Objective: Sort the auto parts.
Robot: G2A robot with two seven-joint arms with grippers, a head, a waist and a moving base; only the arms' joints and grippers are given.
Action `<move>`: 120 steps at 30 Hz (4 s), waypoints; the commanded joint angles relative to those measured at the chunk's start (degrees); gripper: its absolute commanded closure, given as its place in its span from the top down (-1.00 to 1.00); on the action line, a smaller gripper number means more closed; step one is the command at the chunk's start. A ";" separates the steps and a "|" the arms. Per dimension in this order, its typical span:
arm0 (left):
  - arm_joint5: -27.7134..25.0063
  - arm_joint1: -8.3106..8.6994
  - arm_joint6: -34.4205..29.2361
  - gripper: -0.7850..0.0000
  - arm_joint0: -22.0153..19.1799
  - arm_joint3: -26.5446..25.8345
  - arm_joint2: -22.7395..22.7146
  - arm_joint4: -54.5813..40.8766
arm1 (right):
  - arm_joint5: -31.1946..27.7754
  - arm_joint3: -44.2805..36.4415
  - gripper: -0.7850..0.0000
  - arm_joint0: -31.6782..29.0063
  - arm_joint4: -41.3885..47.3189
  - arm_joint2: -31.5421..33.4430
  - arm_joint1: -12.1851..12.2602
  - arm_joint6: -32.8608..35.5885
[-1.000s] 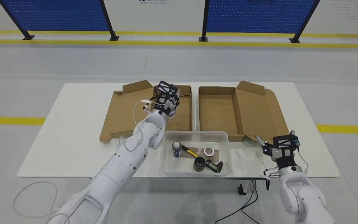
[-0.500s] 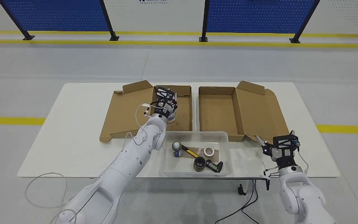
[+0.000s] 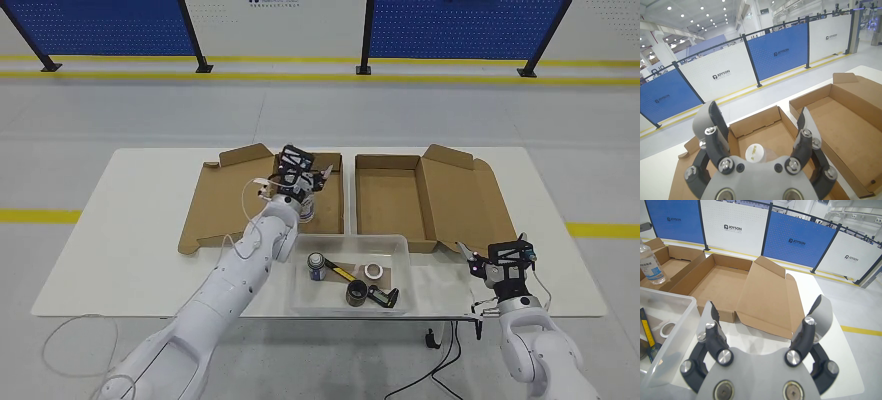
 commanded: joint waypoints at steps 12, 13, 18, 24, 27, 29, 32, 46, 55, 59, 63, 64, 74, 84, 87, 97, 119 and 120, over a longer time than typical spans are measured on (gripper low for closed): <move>-21.98 7.70 -35.33 1.00 22.94 -46.19 -18.34 0.57 | 0.00 0.00 1.00 0.00 0.00 0.00 0.00 0.00; -23.96 7.99 -37.93 1.00 24.42 -48.47 -19.09 -0.55 | 0.00 0.00 1.00 0.00 0.00 0.00 0.00 0.00; -31.06 9.02 -46.30 1.00 30.25 -55.49 -20.49 -3.54 | 0.00 0.00 1.00 0.00 0.00 0.00 0.00 0.00; -34.35 9.68 -48.73 1.00 34.07 -55.96 -19.94 -2.94 | 0.00 0.00 1.00 0.00 0.00 0.00 0.00 0.00; -34.02 9.74 -47.90 1.00 34.49 -54.35 -18.96 -1.50 | 0.00 0.00 1.00 0.00 0.00 0.00 0.00 0.00; -33.80 9.73 -47.35 1.00 34.60 -53.07 -18.13 -0.85 | 0.00 0.00 1.00 0.00 0.00 0.00 0.00 0.00; -33.33 9.69 -46.64 0.92 34.45 -50.95 -16.92 0.28 | 0.00 0.00 1.00 0.00 0.00 0.00 0.00 0.00; -31.49 9.57 -43.11 0.40 32.79 -44.65 -13.65 4.72 | 0.00 0.00 1.00 0.00 0.00 0.00 0.00 0.00; -30.76 9.41 -42.67 0.41 31.51 -41.80 -12.25 5.06 | 0.00 0.00 1.00 0.00 0.00 0.00 0.00 0.00; -30.47 9.35 -42.54 0.15 31.19 -40.85 -11.73 5.11 | 0.00 0.00 1.00 0.00 0.00 0.00 0.00 0.00; -30.49 9.37 -42.66 0.16 31.36 -41.61 -11.62 4.44 | 0.00 0.00 1.00 0.00 0.00 0.00 0.00 0.00; -30.57 9.41 -42.88 0.18 31.47 -41.97 -11.68 4.33 | 0.00 0.00 1.00 0.00 0.00 0.00 0.00 0.00; -30.64 9.61 -43.28 0.40 31.85 -45.45 -12.05 2.79 | 0.00 0.00 1.00 0.00 0.00 0.00 0.00 0.00; -30.20 9.53 -42.98 0.52 30.07 -41.95 -11.16 4.05 | 0.00 0.00 1.00 0.00 0.00 0.00 0.00 0.00; -30.18 9.55 -42.98 0.55 29.86 -41.48 -11.01 4.40 | 0.00 0.00 1.00 0.00 0.00 0.00 0.00 0.00; -31.23 9.79 -45.18 0.35 30.15 -41.25 -10.83 4.45 | 0.00 0.00 1.00 0.00 0.00 0.00 0.00 0.00; -30.42 9.93 -45.43 -1.00 29.84 -39.25 -10.61 2.98 | 0.00 0.00 1.00 0.00 0.00 0.00 0.00 0.00; -30.43 9.99 -45.37 -1.00 29.90 -39.52 -10.78 3.09 | 0.00 0.00 1.00 0.00 0.00 0.00 0.00 0.00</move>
